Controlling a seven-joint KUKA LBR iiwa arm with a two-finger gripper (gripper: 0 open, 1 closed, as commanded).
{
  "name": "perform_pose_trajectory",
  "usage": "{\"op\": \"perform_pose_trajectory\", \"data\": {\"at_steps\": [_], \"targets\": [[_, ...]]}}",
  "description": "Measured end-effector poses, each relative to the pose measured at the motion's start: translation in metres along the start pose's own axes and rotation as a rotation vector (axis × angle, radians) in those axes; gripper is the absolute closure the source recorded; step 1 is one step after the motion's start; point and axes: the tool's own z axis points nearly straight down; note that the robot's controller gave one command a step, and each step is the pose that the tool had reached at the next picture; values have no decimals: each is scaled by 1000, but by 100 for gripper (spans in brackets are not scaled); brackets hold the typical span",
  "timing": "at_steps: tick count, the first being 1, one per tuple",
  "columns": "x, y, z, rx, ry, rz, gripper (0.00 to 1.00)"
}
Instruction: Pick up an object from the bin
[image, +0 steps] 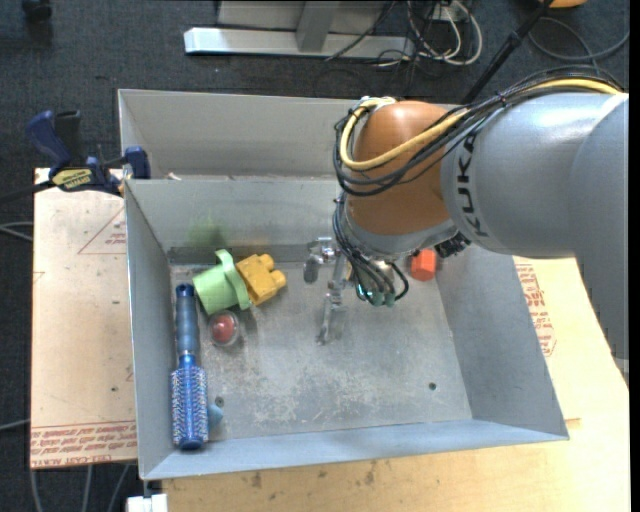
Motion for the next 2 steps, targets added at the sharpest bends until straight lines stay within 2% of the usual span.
{"op": "perform_pose_trajectory", "data": {"at_steps": [1,2], "targets": [[-27,101,67,-1,-4,-375,0],[-67,86,93,0,-6,-425,0]]}}
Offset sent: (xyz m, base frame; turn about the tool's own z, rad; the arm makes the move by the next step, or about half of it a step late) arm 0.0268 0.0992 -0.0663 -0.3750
